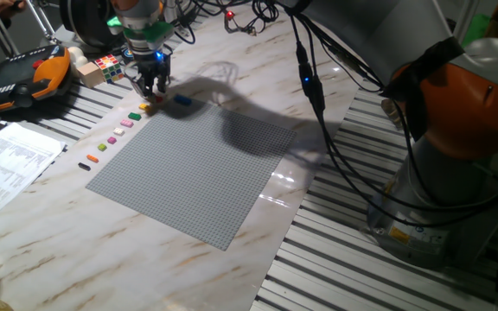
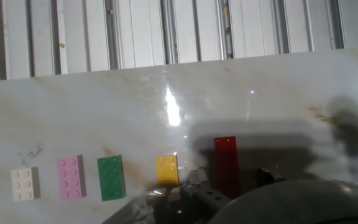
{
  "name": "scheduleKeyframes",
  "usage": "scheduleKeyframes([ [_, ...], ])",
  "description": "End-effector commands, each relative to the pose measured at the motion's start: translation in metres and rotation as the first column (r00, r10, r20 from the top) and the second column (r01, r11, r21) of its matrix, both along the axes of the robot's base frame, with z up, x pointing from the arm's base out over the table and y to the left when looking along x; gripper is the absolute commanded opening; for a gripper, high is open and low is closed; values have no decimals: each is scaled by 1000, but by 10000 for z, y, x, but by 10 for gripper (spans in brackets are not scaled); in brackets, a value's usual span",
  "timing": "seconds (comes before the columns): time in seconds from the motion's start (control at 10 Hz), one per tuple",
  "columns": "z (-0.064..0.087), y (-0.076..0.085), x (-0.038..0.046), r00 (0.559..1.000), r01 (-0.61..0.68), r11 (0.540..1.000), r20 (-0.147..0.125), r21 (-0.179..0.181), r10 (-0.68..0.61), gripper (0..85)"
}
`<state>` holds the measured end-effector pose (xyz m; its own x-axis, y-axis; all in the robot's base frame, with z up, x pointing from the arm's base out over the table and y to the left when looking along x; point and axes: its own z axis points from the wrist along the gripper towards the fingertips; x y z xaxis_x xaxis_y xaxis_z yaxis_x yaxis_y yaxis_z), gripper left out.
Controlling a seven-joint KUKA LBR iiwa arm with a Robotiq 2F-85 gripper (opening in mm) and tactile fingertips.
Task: Build with small Lego blocks
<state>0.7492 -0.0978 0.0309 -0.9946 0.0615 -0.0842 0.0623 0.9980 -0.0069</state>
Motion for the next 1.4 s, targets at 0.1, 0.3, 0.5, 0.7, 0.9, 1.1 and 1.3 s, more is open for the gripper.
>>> scheduleKeyframes([
  [0.1, -16, 2, 11, 1000, -5, 1000, 1, 0, 5, 453],
  [0.3, -28, 3, 21, 1000, -6, 1000, 1, 0, 6, 447],
  [0.5, -51, 4, 36, 1000, -9, 1000, 1, 4, 9, 430],
  [0.7, -61, 6, 41, 1000, -11, 1000, 0, 5, 11, 423],
  [0.9, -72, 7, 40, 1000, -16, 1000, -2, 10, 16, 400],
  [1.1, -81, 7, 41, 1000, -20, 1000, -4, 11, 20, 370],
  [1.3, -85, 7, 42, 1000, -26, 1000, -5, 12, 26, 333],
])
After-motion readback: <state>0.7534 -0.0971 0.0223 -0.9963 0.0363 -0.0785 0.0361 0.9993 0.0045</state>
